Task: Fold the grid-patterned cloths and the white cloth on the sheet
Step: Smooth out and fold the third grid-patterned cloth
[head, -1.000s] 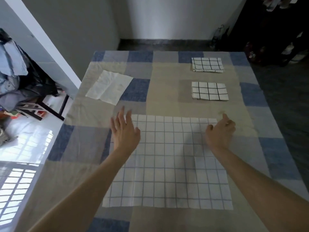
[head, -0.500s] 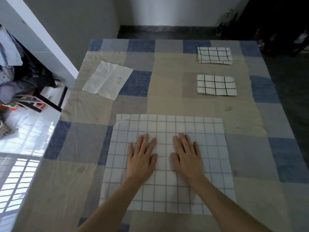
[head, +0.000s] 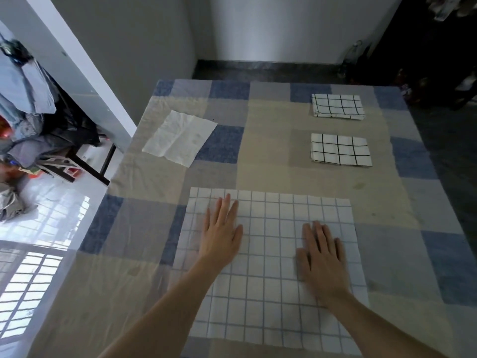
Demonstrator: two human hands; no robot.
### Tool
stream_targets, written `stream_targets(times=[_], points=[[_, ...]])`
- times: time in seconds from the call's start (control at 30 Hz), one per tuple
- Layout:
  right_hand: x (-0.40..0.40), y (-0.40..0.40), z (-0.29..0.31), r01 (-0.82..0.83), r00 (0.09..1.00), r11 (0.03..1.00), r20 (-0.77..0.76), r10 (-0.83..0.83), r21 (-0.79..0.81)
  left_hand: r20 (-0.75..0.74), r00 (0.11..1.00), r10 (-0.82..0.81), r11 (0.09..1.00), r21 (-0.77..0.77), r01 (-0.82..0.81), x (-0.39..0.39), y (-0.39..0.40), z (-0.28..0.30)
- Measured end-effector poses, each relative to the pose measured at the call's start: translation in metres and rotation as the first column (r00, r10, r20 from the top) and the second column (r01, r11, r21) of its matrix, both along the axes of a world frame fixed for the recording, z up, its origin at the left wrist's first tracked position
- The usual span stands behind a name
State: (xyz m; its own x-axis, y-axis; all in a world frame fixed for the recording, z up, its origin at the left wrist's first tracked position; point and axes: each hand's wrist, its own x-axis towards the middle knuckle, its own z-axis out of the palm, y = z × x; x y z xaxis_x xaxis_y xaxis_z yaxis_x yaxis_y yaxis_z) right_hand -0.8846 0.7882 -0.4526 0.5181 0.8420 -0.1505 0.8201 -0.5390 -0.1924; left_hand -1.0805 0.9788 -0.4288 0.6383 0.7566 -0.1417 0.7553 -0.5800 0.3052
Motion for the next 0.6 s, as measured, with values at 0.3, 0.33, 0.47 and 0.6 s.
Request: stream_targets(times=[0.3,0.33,0.47,0.6], points=[[0.001,0.004,0.0,0.01,1.0,1.0,0.004,-0.01,-0.012,-0.074,0.99,0.117,0.993,0.034,-0.115,-0.026,0.037,-0.025],[0.001,0.004,0.0,0.011,1.0,1.0,0.003,-0.011,-0.011,-0.08,0.989,0.122,0.992,0.027,-0.12,-0.029,0.043,-0.027],[0.001,0.003,-0.002,0.013,1.0,1.0,0.007,-0.013,-0.002,-0.054,0.962,0.268,0.964,0.011,-0.267,-0.034,0.061,-0.029],[0.002,0.004,-0.002,0.012,1.0,1.0,-0.002,-0.012,-0.024,0.05,0.892,0.448,0.893,0.02,-0.45,-0.062,0.046,-0.006]])
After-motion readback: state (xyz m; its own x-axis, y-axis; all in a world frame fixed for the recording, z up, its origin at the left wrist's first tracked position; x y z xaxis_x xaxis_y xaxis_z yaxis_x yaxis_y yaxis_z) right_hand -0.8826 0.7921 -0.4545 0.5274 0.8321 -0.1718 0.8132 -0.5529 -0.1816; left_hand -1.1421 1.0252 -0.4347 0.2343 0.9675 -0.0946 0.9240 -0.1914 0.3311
